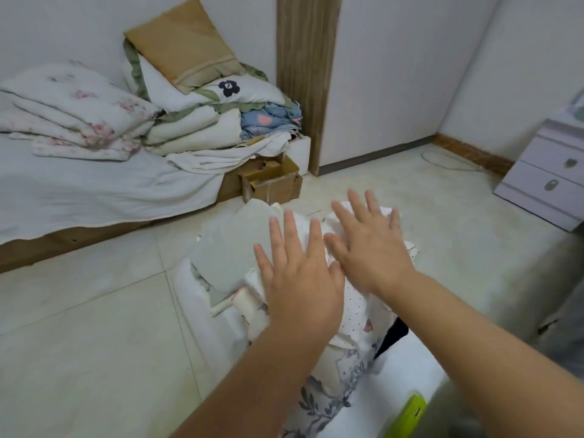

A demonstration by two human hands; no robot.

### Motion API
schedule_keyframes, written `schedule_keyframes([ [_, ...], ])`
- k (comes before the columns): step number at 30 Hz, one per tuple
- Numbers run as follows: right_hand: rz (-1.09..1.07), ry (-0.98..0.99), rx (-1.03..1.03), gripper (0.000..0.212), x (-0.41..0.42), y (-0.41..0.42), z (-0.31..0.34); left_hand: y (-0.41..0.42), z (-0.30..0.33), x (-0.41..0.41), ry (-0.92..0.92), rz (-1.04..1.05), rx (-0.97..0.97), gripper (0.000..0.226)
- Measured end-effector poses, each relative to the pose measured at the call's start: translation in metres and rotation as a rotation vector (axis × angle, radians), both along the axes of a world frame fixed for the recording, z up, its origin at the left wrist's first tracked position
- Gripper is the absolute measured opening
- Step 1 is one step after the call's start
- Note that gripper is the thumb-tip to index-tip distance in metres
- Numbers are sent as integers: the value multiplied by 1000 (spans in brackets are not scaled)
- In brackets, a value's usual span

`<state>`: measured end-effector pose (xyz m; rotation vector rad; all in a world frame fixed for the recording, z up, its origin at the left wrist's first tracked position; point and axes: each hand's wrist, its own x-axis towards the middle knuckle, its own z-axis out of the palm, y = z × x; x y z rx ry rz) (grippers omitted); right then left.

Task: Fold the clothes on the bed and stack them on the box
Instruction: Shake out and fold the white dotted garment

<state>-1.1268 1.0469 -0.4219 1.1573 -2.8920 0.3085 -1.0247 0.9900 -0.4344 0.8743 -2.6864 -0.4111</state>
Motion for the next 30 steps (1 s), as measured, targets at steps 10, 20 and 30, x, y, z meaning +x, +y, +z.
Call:
schedule_keyframes([
  [10,-36,-122,42,78,4,40,-69,25,-60,2,-222,-122,-61,66],
  [20,-247,176,-69,37,4,40,-28,21,-17,-1,-27,-102,-162,49],
  [30,-115,-242,134,52,-7,37,-75,3,-59,-2,-444,-193,-26,64],
])
